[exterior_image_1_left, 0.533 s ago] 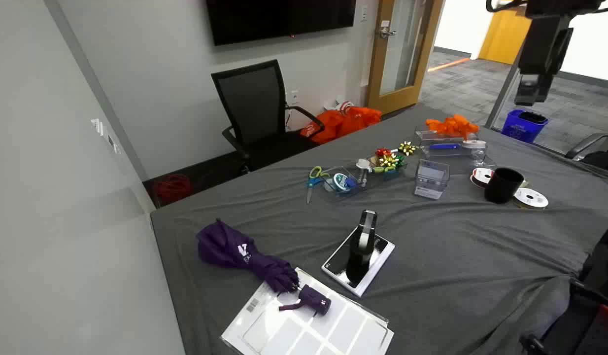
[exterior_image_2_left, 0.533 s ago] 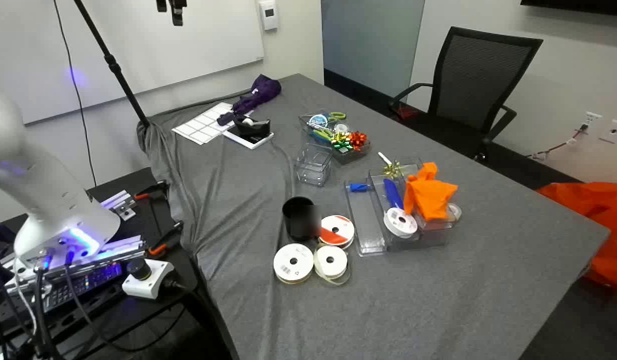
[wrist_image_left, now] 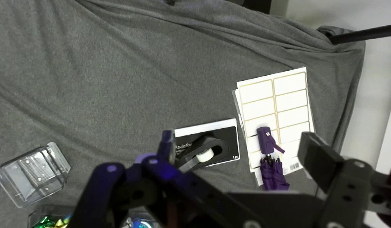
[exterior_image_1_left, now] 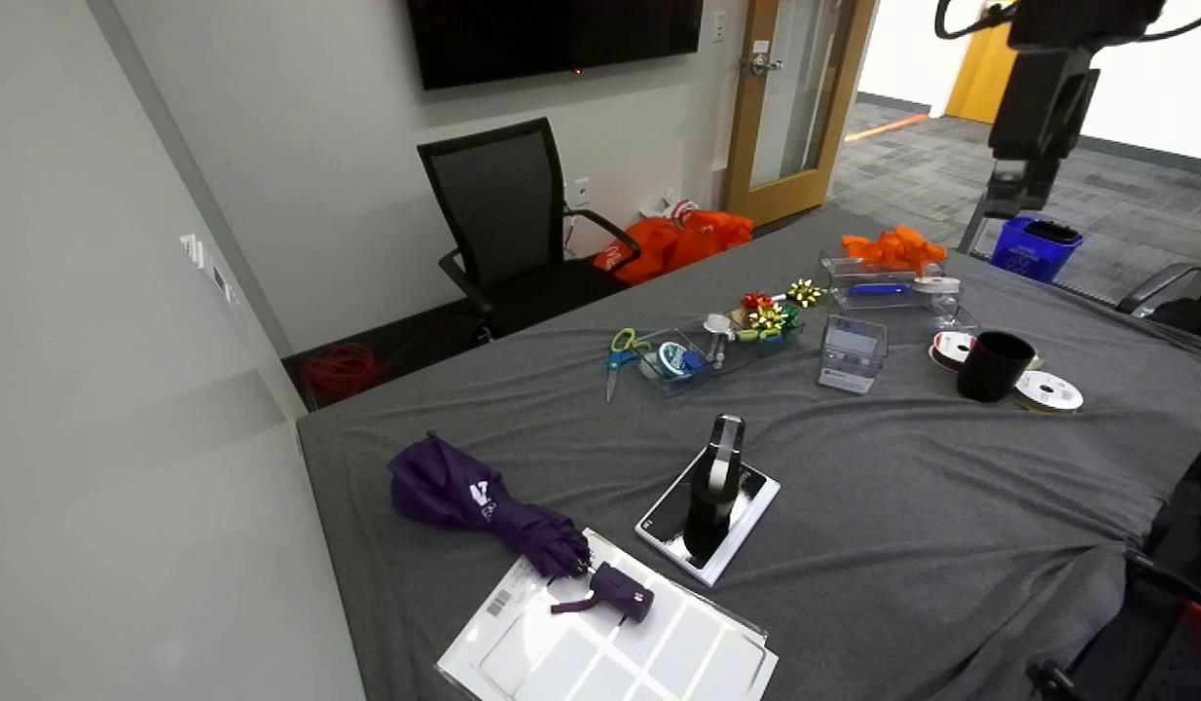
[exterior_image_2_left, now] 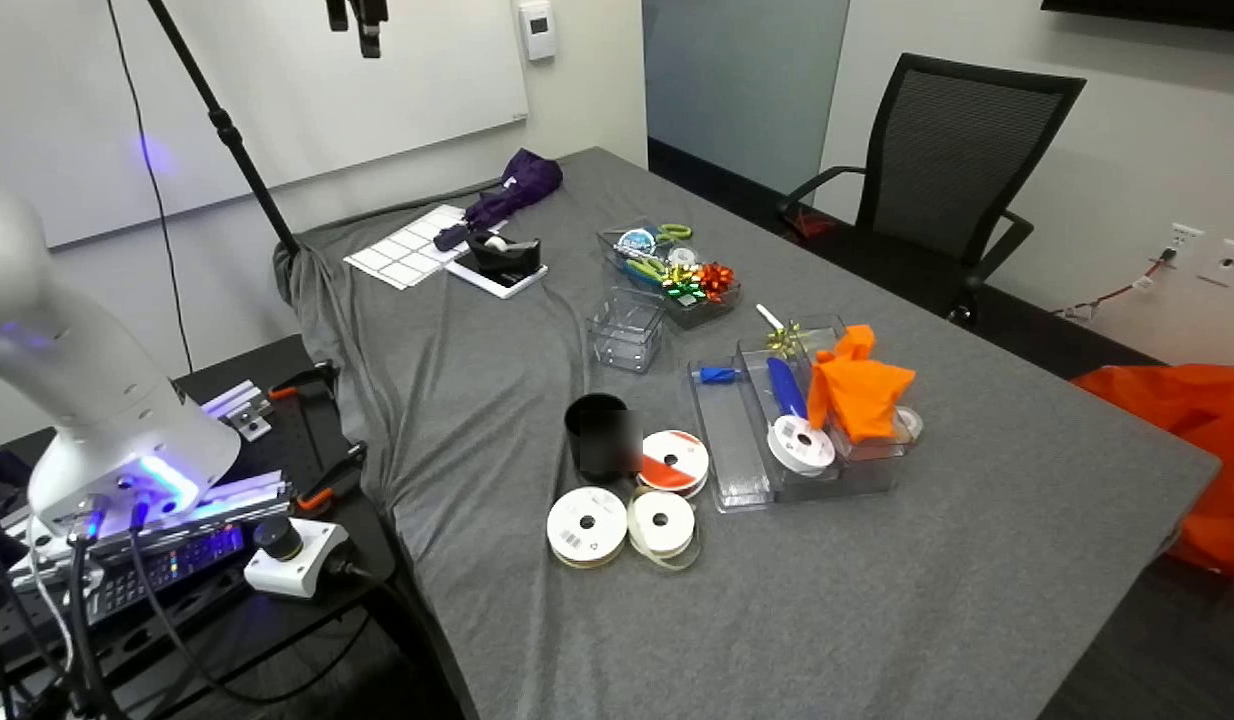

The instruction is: Shift the umbrella to the right

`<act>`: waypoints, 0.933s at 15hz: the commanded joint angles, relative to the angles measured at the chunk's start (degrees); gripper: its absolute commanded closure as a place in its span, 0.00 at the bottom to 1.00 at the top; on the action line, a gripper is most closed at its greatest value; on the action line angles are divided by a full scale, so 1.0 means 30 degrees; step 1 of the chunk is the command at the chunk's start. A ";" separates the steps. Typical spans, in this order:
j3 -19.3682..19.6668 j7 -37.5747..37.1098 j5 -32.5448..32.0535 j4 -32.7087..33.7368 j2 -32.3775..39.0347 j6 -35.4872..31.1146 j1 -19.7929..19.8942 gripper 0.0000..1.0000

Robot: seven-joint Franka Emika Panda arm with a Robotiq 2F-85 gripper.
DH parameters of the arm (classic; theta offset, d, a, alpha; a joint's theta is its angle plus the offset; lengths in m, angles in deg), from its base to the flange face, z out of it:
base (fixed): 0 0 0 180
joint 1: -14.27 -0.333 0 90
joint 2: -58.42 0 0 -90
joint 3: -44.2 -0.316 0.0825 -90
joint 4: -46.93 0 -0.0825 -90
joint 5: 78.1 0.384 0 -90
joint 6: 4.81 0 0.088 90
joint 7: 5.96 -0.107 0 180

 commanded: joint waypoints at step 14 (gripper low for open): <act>-0.1718 0.5112 0.0896 -0.1307 0.5659 -0.7270 -0.0224 0.00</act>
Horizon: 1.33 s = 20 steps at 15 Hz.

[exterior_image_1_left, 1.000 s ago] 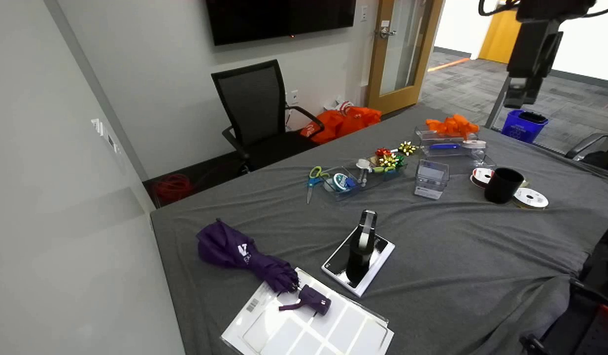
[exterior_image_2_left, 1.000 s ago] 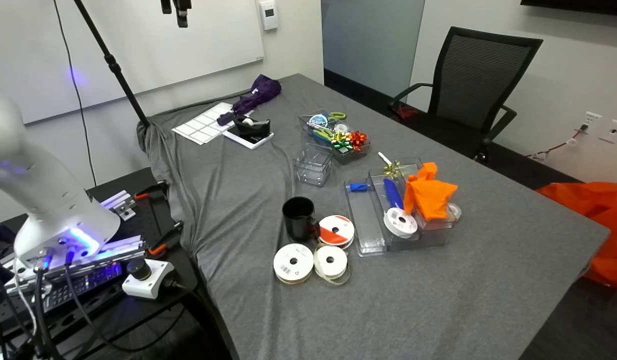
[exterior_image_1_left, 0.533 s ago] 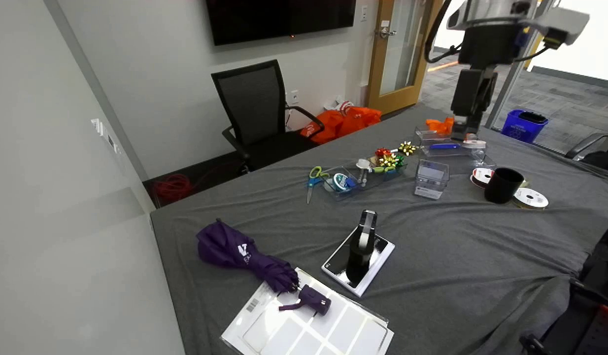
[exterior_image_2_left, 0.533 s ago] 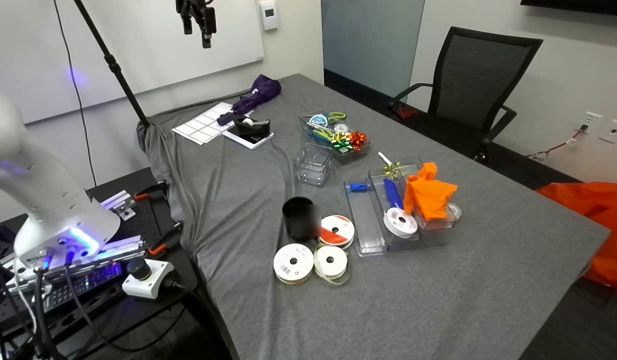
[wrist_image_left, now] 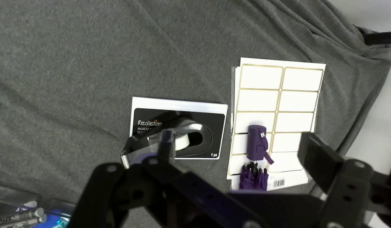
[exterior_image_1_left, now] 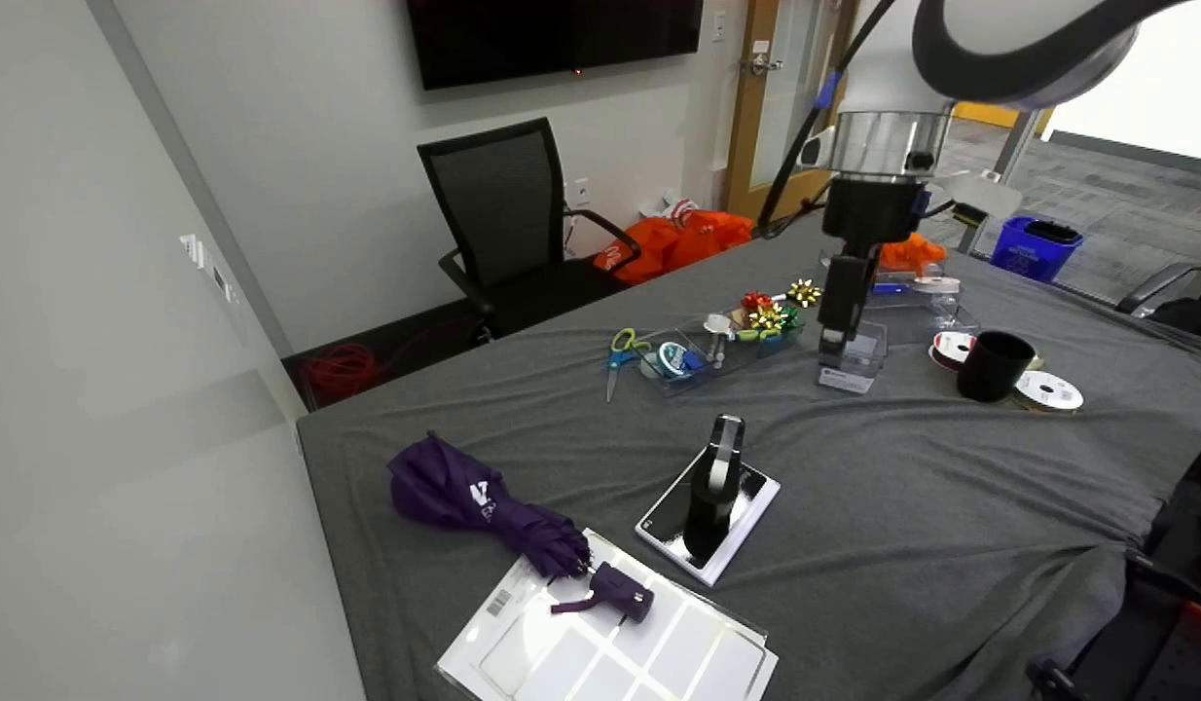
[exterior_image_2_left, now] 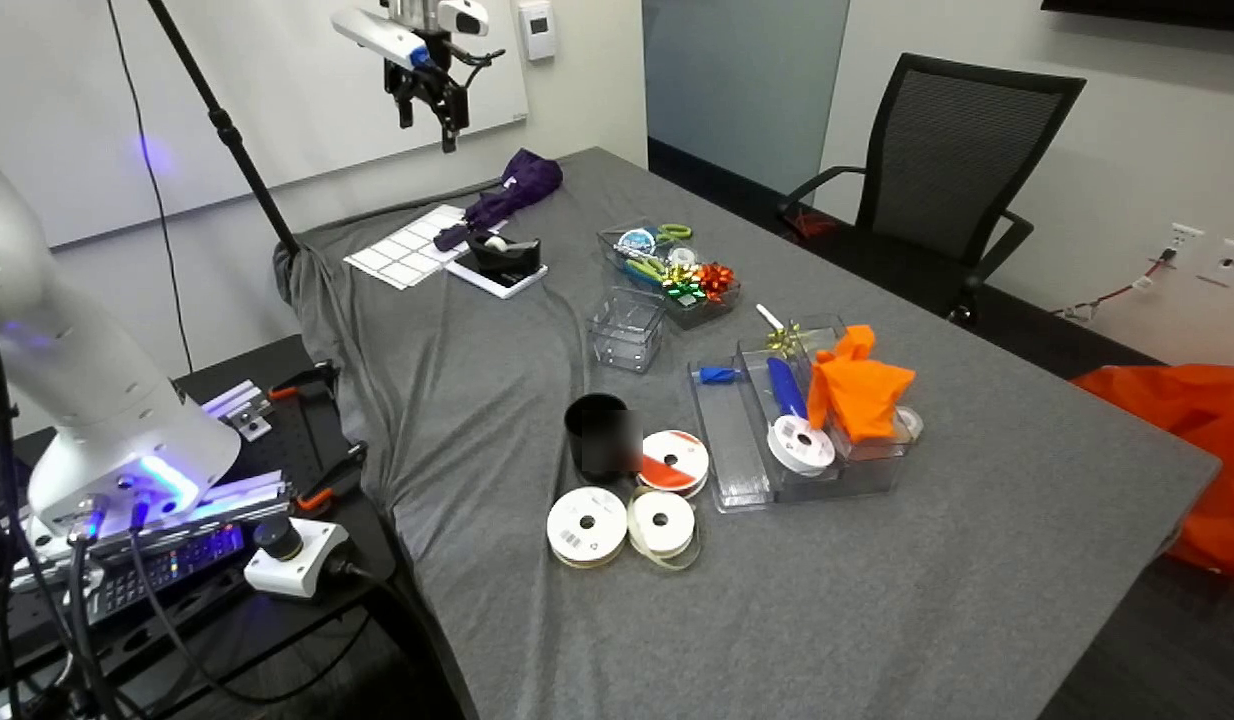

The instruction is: Shift the umbrella to the right

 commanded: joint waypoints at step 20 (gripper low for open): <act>-0.2831 0.0592 -0.0987 -0.1957 0.4119 -1.0279 -0.1695 0.00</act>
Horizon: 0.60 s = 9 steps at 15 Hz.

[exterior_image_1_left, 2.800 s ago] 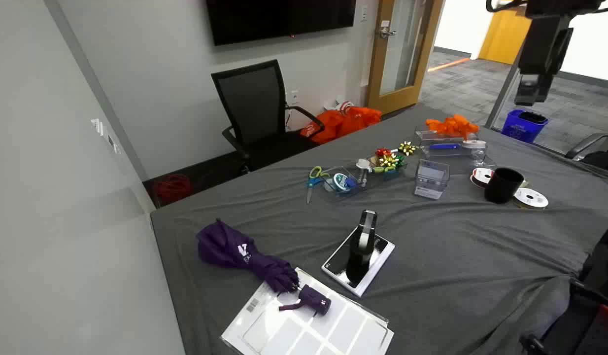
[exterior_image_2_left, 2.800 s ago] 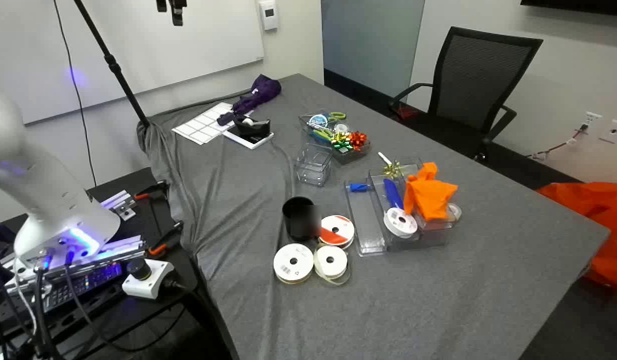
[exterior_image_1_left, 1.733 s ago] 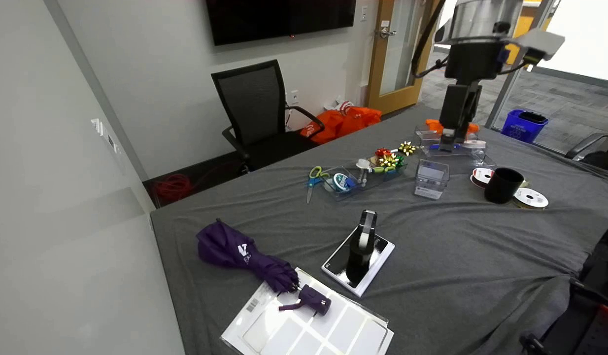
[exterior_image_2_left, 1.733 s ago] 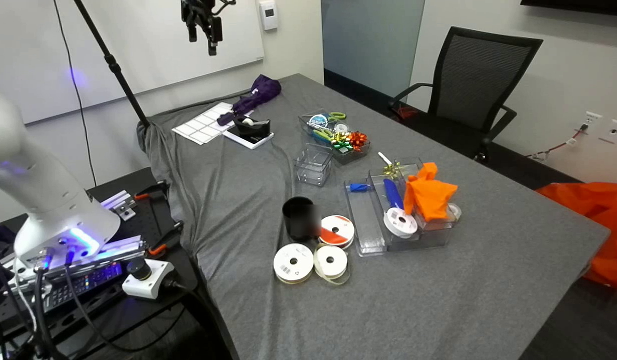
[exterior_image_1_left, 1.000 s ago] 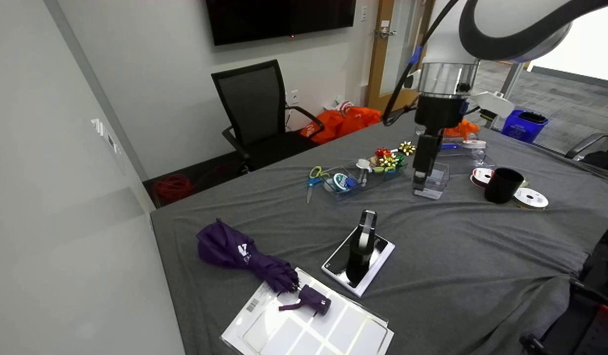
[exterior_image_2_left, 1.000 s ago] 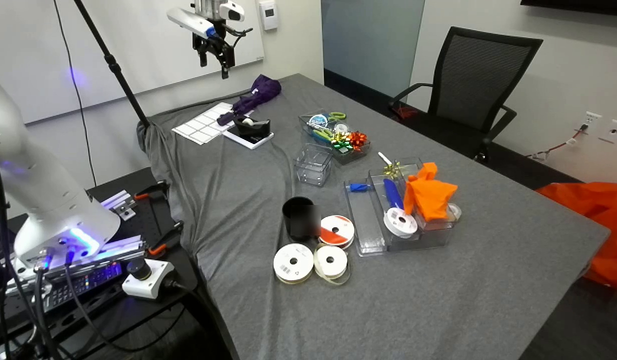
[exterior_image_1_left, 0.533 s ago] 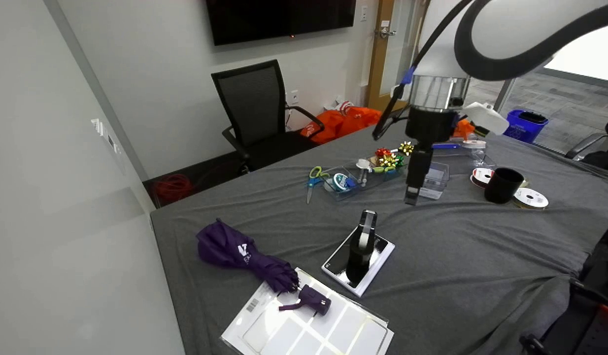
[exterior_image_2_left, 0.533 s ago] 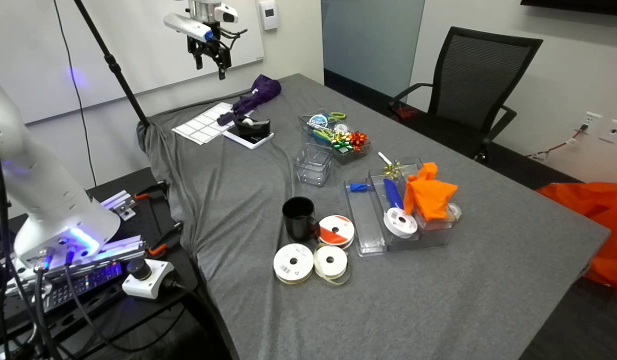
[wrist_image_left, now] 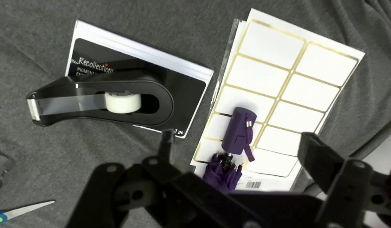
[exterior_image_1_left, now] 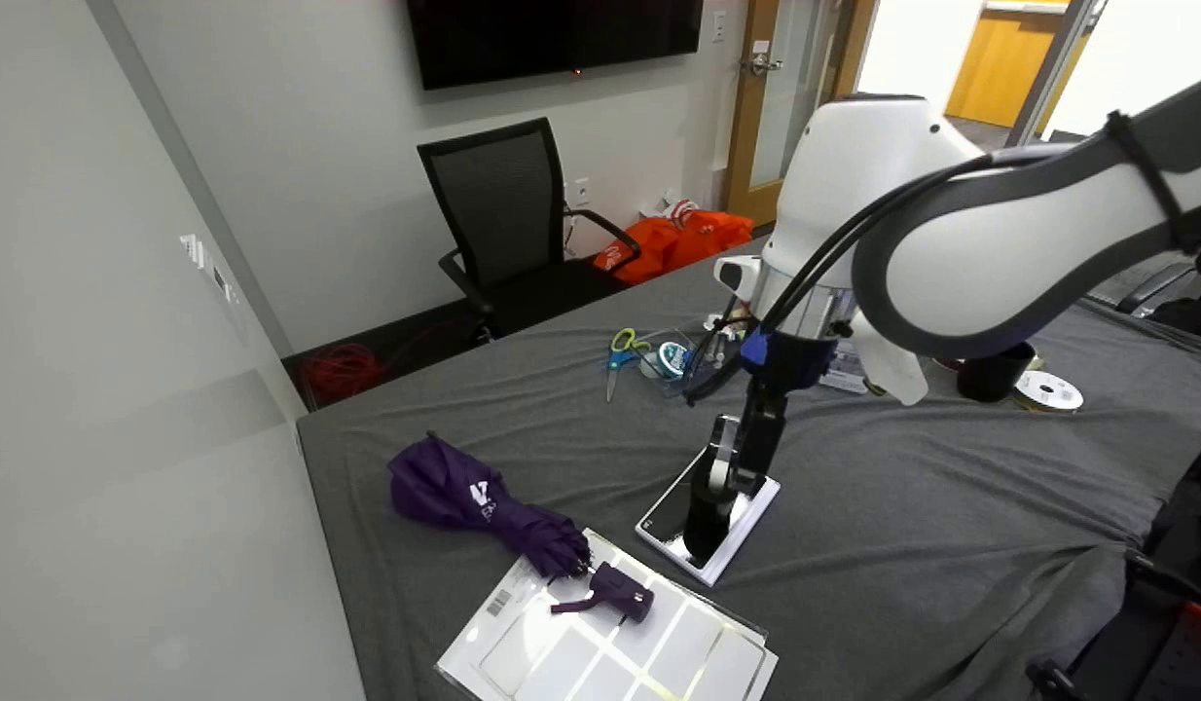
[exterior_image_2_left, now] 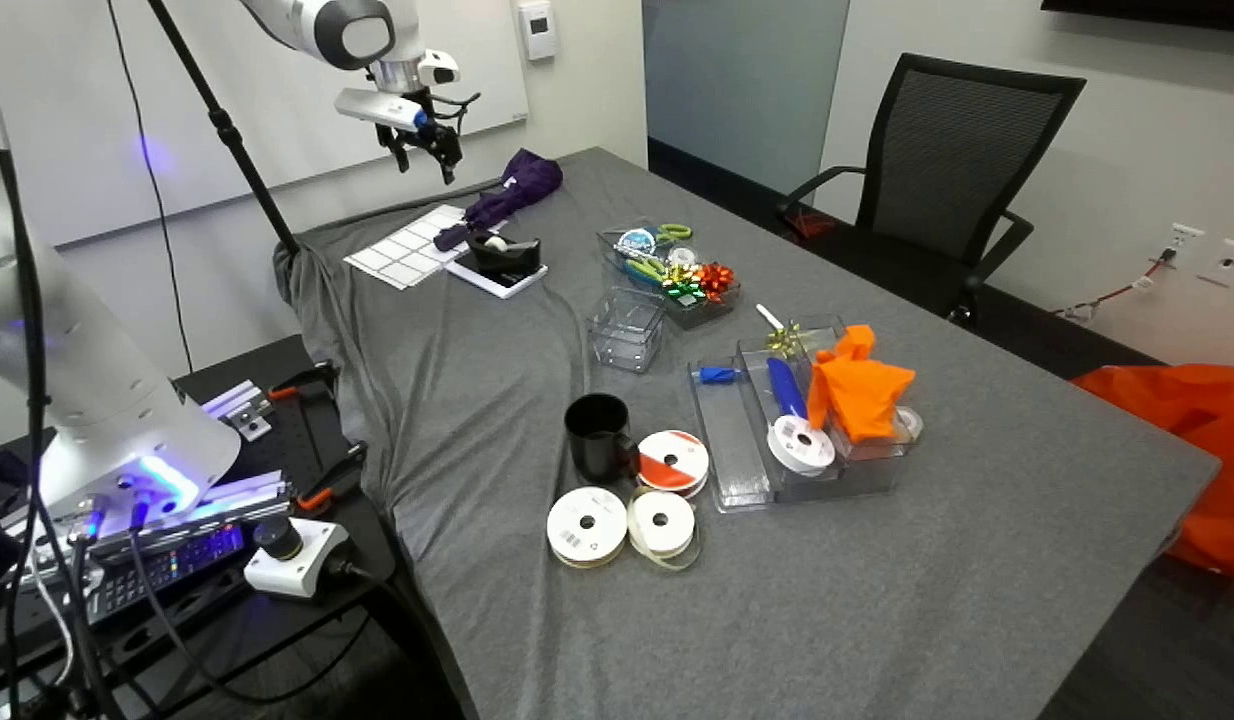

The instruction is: Shift the umbrella to the right

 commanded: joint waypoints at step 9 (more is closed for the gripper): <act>-0.0894 -0.1764 0.0608 0.2684 0.5726 -0.3212 0.0133 0.00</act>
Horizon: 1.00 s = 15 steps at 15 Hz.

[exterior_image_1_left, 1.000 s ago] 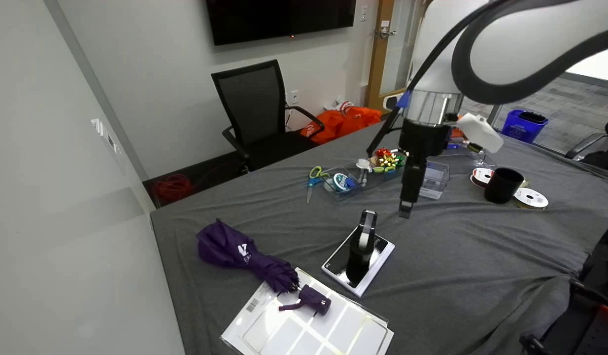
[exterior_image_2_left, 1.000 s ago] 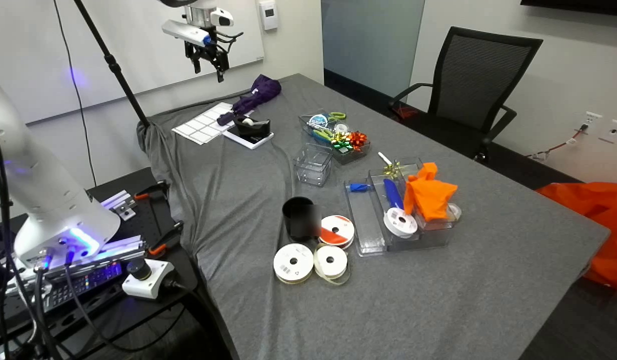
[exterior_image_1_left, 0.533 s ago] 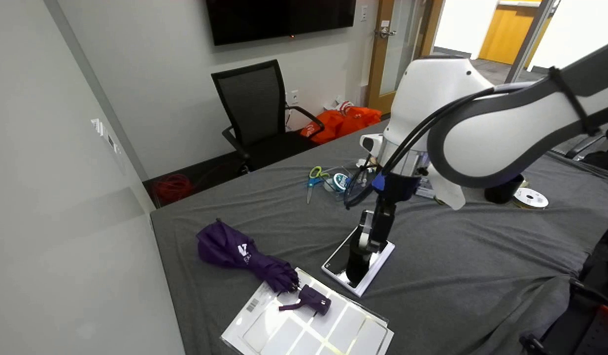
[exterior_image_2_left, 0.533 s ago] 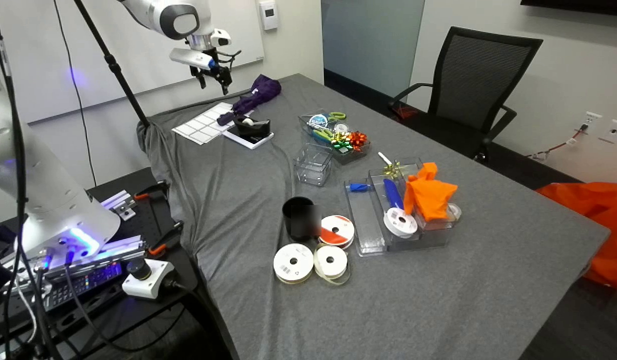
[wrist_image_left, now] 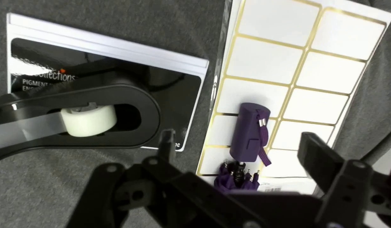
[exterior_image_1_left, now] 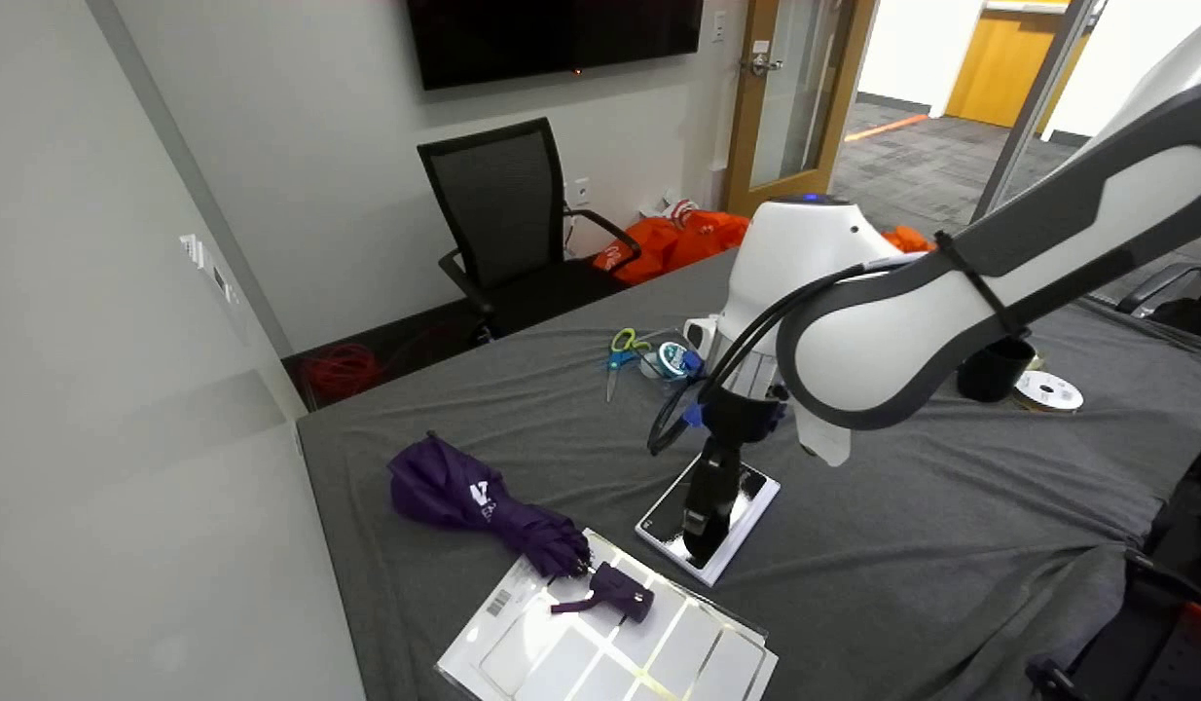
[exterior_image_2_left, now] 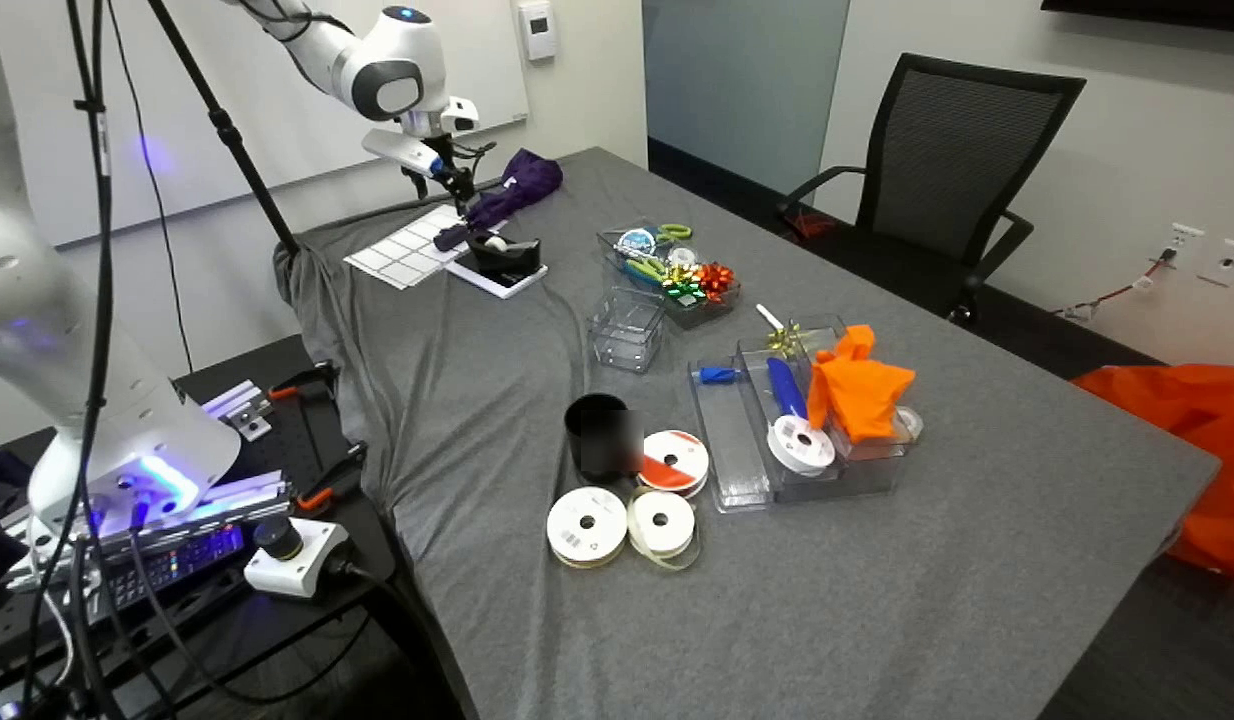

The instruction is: Shift the umbrella to the right

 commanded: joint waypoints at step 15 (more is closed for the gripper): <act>0.1462 -0.6037 -0.4319 0.3274 0.5758 -0.5010 -0.3755 0.00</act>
